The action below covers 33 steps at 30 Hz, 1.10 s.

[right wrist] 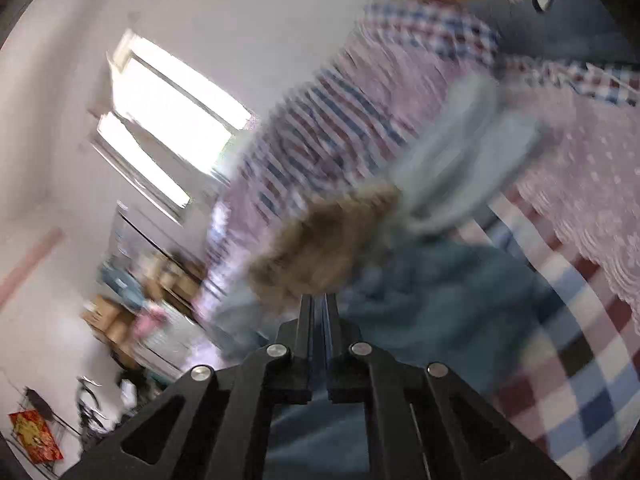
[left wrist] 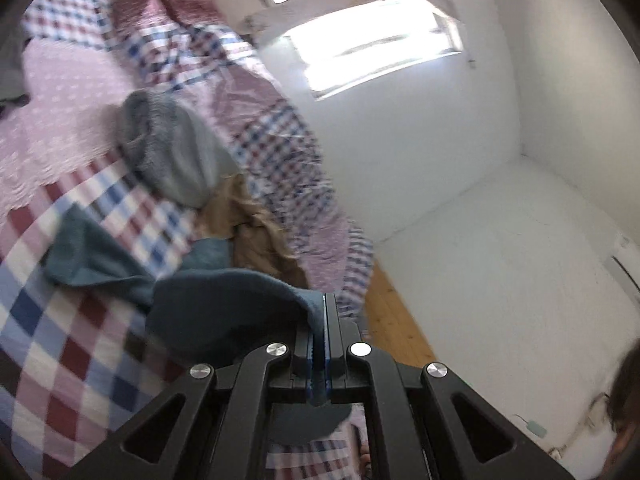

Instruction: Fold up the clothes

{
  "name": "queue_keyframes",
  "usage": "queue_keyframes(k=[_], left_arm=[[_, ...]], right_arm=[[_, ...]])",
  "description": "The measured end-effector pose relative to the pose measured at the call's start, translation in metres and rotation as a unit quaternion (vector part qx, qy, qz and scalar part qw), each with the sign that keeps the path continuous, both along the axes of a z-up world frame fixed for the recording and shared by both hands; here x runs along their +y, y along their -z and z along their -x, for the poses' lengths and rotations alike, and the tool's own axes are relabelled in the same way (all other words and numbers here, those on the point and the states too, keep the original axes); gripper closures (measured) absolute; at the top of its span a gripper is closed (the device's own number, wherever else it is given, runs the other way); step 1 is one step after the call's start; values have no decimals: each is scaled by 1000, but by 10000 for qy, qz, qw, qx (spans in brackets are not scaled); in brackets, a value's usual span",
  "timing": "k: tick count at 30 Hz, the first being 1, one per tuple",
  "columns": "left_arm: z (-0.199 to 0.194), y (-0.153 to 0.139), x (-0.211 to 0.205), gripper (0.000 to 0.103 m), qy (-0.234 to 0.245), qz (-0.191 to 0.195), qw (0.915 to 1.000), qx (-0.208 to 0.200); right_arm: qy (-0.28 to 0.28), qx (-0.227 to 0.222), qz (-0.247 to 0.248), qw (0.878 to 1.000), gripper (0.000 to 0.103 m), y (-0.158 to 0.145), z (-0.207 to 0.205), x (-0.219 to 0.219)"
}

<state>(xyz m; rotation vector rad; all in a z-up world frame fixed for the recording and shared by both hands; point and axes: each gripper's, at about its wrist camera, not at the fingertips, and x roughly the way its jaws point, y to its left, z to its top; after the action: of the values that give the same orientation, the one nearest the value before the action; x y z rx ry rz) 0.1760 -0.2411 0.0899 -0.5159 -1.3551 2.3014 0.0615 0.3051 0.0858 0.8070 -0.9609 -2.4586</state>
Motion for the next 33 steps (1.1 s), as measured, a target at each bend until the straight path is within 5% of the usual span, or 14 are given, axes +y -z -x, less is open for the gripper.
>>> queue_keyframes(k=[4,6,7,8,12,16,19,22,33], left_arm=[[10,11,-1,101,-320,345,9980,-415],[15,16,-1,101,-463,525,9962,-525],[16,18,0,101,-502,582,9954,-581],[18,20,1,101,-540,639,9945,-636],[26,27,8,101,-651,937,9896,-882],[33,33,11,101,-730,1042,9871,-970],[39,35,14,101,-742,1043,9865,-1018],[42,36,16,101,-714,1085,9861,-1041],[39,27,10,101,-780,1205,9861,-838]], right_arm=[[-797,97,-1019,9916,93,-12,-1,-36],[-1237,307,-1567,9794,71,-19,-13,-54],[-1493,417,-1780,9717,52,-19,-24,-65],[-1748,526,-1990,9629,49,-19,-35,-76],[-2661,993,-2891,9142,48,-13,-81,-118],[-3440,1474,-3816,8452,49,-1,-128,-159],[-3793,1519,-4097,8156,50,14,-145,-181],[-3691,1337,-4386,8084,50,33,-132,-190],[-3165,818,-4545,8286,48,62,-75,-207]])
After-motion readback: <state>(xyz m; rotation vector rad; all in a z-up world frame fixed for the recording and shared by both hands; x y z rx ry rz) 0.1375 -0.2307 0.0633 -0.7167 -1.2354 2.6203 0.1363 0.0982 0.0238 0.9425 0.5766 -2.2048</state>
